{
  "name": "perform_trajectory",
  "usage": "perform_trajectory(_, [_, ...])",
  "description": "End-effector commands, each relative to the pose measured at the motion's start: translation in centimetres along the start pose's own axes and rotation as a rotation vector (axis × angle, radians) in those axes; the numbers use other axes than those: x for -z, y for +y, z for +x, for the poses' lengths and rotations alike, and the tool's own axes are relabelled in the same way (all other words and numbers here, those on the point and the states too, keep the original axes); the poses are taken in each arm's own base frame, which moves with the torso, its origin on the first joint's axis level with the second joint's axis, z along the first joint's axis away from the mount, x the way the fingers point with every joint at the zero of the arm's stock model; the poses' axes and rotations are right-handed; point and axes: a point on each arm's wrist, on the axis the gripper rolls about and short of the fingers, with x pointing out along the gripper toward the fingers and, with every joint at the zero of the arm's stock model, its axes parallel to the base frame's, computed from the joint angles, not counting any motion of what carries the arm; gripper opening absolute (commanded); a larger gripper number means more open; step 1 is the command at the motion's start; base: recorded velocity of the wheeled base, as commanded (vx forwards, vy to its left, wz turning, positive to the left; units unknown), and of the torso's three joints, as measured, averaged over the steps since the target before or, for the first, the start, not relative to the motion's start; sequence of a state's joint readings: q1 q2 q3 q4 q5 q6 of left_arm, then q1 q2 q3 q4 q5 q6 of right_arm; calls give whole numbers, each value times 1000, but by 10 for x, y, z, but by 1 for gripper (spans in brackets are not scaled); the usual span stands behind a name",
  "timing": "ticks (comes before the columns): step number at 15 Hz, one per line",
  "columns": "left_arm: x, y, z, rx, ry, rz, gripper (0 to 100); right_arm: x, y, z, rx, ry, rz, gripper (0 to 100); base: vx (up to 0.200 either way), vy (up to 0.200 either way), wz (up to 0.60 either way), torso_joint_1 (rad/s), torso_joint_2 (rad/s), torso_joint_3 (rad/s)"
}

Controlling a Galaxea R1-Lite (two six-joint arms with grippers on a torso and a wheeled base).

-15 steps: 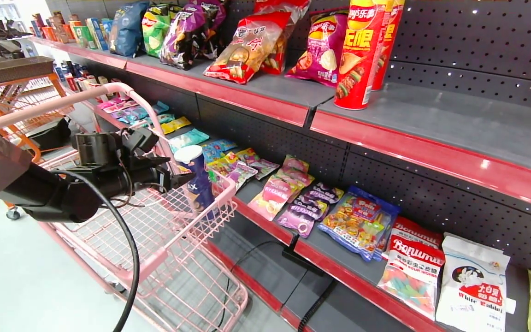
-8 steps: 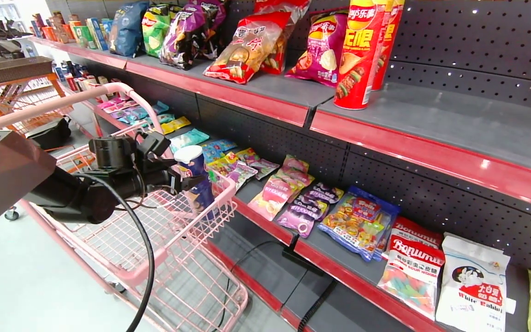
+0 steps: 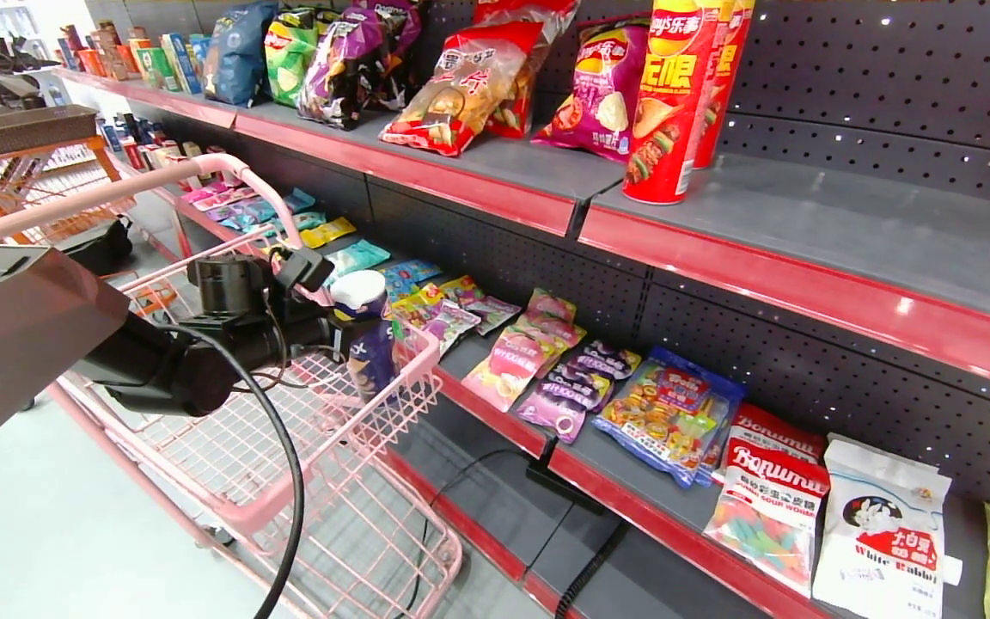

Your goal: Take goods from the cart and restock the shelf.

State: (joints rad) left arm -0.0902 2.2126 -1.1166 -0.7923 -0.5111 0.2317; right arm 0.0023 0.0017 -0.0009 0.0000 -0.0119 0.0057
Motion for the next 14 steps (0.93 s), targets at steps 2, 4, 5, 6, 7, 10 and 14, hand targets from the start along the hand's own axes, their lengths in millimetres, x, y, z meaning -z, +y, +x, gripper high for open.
perform_trajectory(2, [-11, -1, -17, -26, -8, -28, 0, 0, 0, 0, 0, -1, 0, 100, 0, 0, 0, 0, 0, 0])
perform_trajectory(4, [-20, -2, -40, -50, -16, -54, 0, 0, 0, 0, 0, 1, 0, 100, 0, 0, 0, 0, 0, 0])
perform_trajectory(5, [-34, 1, -57, -78, -48, -43, 0, 0, 0, 0, 0, 2, 0, 100, 0, 0, 0, 0, 0, 0])
perform_trajectory(6, [-46, 3, -75, -106, -65, -44, 0, 0, 0, 0, 0, -1, 0, 100, 0, 0, 0, 0, 0, 0])
perform_trajectory(7, [-59, 1, -95, -125, -72, -57, 0, 0, 0, 0, 0, -1, 0, 100, 0, 0, 0, 0, 0, 0])
perform_trajectory(10, [-73, -22, -167, -185, -41, -103, 0, 0, 0, 0, 0, -1, 0, 100, 0, 0, 0, 0, 0, 0])
perform_trajectory(14, [-57, -76, -255, -283, -87, -95, 0, 0, 0, 0, 0, 1, 0, 100, 0, 0, 0, 0, 0, 0])
